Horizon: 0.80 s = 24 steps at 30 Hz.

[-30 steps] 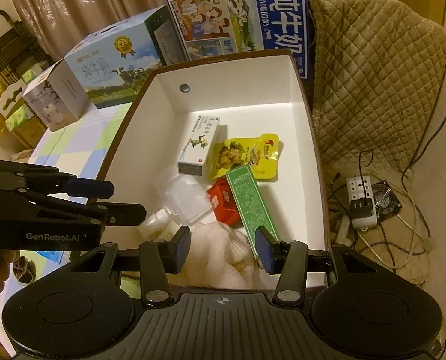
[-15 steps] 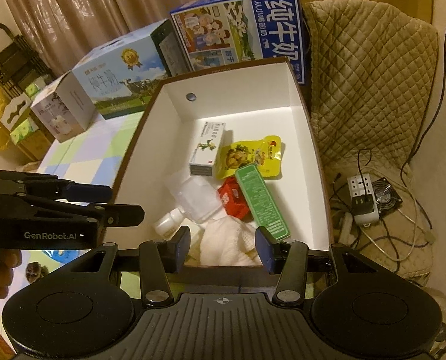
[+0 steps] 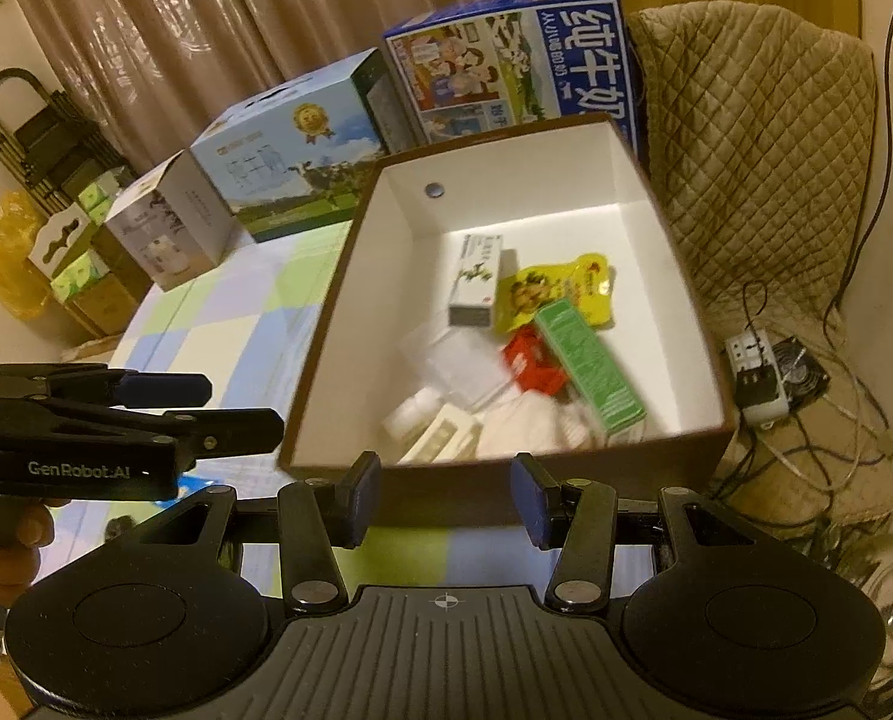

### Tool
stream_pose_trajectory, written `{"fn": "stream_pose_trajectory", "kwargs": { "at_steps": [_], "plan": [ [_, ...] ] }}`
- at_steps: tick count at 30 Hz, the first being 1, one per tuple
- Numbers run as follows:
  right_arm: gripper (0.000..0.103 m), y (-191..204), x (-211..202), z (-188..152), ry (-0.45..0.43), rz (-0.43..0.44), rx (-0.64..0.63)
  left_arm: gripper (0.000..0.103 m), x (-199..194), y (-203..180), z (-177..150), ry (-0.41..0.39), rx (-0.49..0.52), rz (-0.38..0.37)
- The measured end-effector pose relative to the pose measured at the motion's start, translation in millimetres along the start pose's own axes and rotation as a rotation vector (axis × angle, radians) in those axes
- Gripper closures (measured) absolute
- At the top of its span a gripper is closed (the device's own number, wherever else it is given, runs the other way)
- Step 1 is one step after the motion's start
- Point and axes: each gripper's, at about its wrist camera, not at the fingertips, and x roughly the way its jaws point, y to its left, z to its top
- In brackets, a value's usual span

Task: Organize objects
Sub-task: 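Withdraw both tools from the brown box back over the table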

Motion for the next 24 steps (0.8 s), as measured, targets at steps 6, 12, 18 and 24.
{"fn": "stream_pose_trajectory", "kwargs": {
  "at_steps": [6, 12, 18, 24],
  "plan": [
    [0.057, 13.8, -3.7, -19.9, -0.005, 0.017, 0.06, 0.022, -24.9, 16.8, -23.5, -0.021, -0.02, 0.018],
    [0.048, 22.4, -9.3, -32.5, -0.006, 0.042, 0.127, 0.016, -41.9, 30.7, -44.5, -0.023, -0.032, 0.024],
    [0.036, 38.5, -9.6, -40.0, -0.012, 0.041, 0.141, 0.013, -56.2, 42.6, -61.7, -0.026, -0.04, 0.026],
    [0.015, 53.3, -2.0, -50.4, -0.019, 0.081, 0.164, 0.012, -65.7, 61.4, -78.4, -0.013, -0.06, 0.037]
  ]
}}
